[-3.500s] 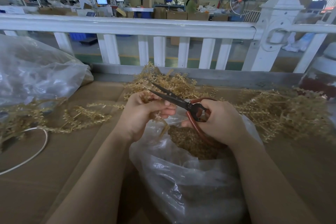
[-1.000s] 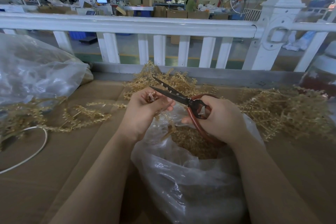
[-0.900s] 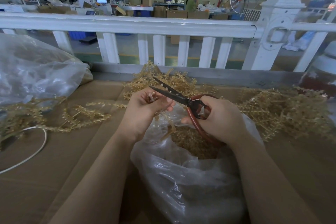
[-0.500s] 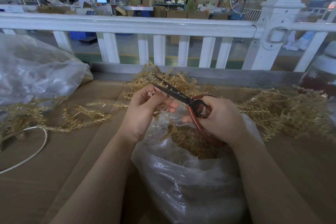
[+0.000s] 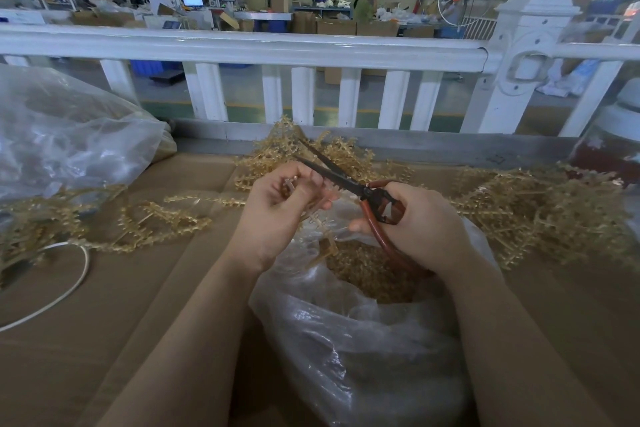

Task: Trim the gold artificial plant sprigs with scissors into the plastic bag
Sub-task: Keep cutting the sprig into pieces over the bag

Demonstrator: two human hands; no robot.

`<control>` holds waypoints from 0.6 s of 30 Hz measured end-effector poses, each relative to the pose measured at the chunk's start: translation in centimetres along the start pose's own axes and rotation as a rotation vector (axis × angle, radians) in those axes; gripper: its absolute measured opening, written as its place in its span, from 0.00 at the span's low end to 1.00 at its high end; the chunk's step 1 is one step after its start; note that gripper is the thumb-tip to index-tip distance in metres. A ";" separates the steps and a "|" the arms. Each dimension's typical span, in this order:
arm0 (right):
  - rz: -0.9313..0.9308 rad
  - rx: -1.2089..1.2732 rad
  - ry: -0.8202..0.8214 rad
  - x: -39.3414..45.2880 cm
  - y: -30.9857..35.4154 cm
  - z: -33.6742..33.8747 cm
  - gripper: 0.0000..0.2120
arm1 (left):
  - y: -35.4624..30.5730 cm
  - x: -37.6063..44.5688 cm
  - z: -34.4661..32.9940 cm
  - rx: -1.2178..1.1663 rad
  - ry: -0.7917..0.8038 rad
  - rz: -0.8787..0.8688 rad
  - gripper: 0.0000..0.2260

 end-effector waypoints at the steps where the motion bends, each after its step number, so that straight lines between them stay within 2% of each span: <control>1: -0.008 0.005 -0.003 0.0 -0.1 0.1 0.28 | -0.1 0.0 0.0 -0.005 0.006 -0.001 0.08; 4: -0.023 0.018 -0.026 -0.1 -0.5 0.2 0.27 | -0.2 0.0 0.0 -0.005 0.005 -0.011 0.09; 8: -0.023 0.050 -0.045 0.0 -0.7 0.2 0.32 | 0.0 0.1 0.4 0.016 -0.033 -0.023 0.09; 18: 0.035 -0.023 0.022 0.1 -0.6 -0.7 0.29 | 0.7 0.2 -0.3 0.125 -0.009 0.002 0.06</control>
Point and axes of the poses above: each hand's wrist, its own x-axis towards the middle knuckle, its own z-axis out of the back of the hand, y = z × x, the point moved 7 cm from there along x, towards the middle knuckle, and after that the axes turned 11 degrees about z, right-handed, at the moved point
